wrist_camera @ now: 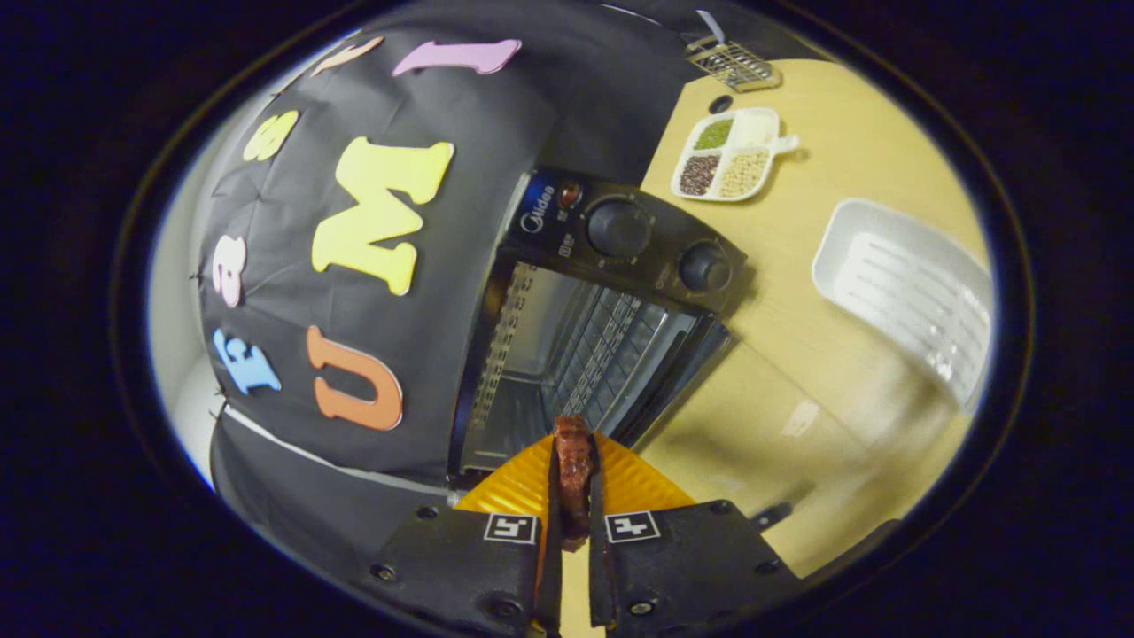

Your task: Open the toaster oven, put the food inside, and close the toaster oven door.

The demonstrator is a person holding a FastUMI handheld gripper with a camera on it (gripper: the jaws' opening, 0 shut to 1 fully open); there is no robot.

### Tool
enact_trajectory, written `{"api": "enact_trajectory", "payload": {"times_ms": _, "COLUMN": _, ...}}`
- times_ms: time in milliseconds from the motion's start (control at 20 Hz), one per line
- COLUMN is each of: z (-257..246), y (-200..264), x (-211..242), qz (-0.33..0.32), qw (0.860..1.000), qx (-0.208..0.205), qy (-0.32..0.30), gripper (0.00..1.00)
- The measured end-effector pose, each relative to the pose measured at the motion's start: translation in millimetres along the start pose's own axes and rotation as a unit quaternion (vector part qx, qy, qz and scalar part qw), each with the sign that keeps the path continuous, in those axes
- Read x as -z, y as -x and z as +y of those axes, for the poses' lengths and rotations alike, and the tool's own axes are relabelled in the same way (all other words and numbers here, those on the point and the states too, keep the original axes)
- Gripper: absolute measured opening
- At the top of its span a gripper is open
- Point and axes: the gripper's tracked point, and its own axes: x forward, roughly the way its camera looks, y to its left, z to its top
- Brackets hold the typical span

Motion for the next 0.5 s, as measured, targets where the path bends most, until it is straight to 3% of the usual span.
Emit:
{"api": "enact_trajectory", "payload": {"times_ms": 250, "z": 8, "y": -59, "x": -3, "qz": -0.073, "qw": 0.996, "qx": 0.025, "qy": -0.043, "gripper": 0.15}}
{"api": "enact_trajectory", "payload": {"times_ms": 500, "z": 6, "y": -86, "x": -14, "qz": -0.117, "qw": 0.991, "qx": 0.056, "qy": -0.044, "gripper": 0.17}}
